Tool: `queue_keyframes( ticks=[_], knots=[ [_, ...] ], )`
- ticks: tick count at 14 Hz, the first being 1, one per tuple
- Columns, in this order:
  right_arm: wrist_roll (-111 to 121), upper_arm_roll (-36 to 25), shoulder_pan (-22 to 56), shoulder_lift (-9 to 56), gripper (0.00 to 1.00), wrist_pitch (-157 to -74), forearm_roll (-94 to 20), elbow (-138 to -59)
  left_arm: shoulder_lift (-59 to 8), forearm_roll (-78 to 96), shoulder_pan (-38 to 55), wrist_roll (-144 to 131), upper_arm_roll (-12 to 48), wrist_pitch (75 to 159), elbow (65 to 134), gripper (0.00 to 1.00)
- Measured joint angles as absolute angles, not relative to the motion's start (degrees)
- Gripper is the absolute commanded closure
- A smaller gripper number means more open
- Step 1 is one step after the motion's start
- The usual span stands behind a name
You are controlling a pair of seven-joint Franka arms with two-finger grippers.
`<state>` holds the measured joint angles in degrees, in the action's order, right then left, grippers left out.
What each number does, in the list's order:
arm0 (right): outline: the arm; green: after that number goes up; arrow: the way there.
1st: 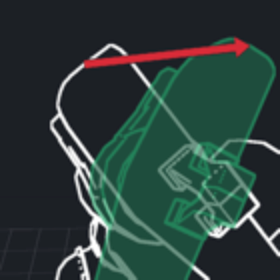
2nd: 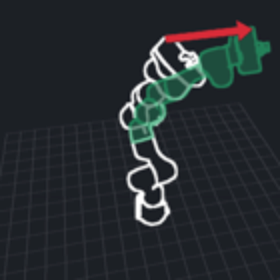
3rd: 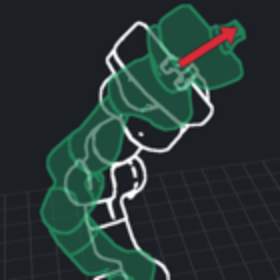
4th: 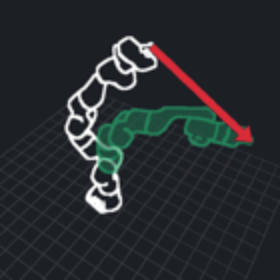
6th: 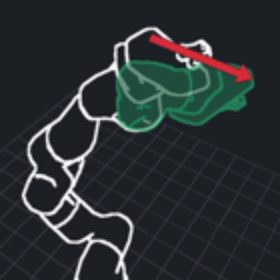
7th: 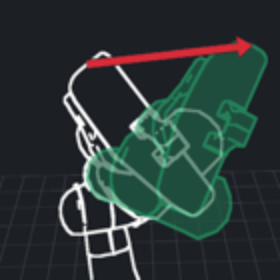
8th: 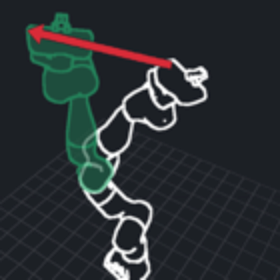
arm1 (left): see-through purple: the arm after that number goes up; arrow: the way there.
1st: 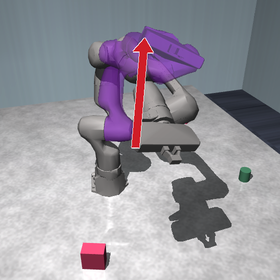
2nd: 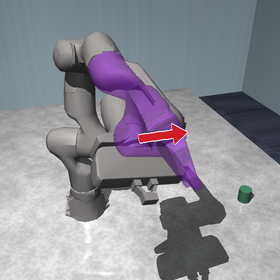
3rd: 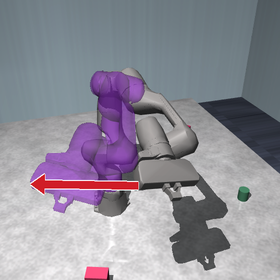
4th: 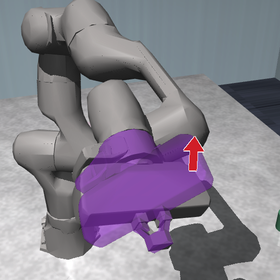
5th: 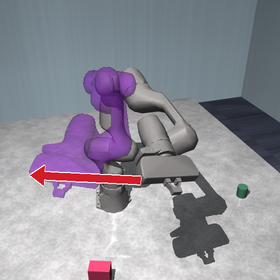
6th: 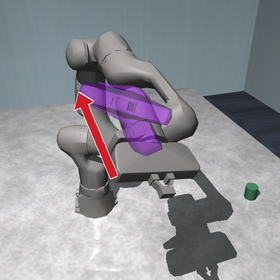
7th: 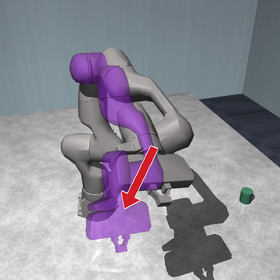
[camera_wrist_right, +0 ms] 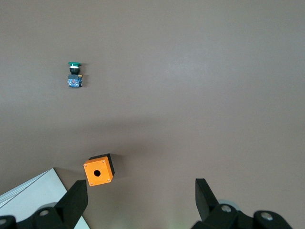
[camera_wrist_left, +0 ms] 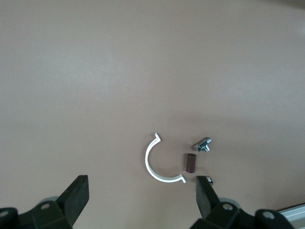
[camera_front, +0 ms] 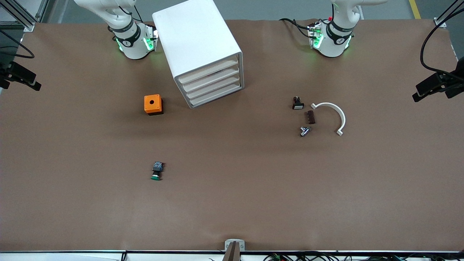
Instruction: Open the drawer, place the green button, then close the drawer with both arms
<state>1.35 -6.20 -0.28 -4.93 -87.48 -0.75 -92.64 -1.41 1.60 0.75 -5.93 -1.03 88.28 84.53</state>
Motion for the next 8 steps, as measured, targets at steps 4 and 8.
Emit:
queue_keyframes(
  ticks=[4,8],
  knots=[
    [1.4,-6.2,-0.3,-4.9,0.00,-87.4,-0.7,-92.7,-1.6,1.6,0.7,-5.9,-1.0,88.3,84.5,0.00],
    [1.4,-6.2,-0.3,-4.9,0.00,-87.1,-0.7,-92.8,-2.2,1.6,0.2,-6.0,-1.3,88.3,84.7,0.00]
  ],
)
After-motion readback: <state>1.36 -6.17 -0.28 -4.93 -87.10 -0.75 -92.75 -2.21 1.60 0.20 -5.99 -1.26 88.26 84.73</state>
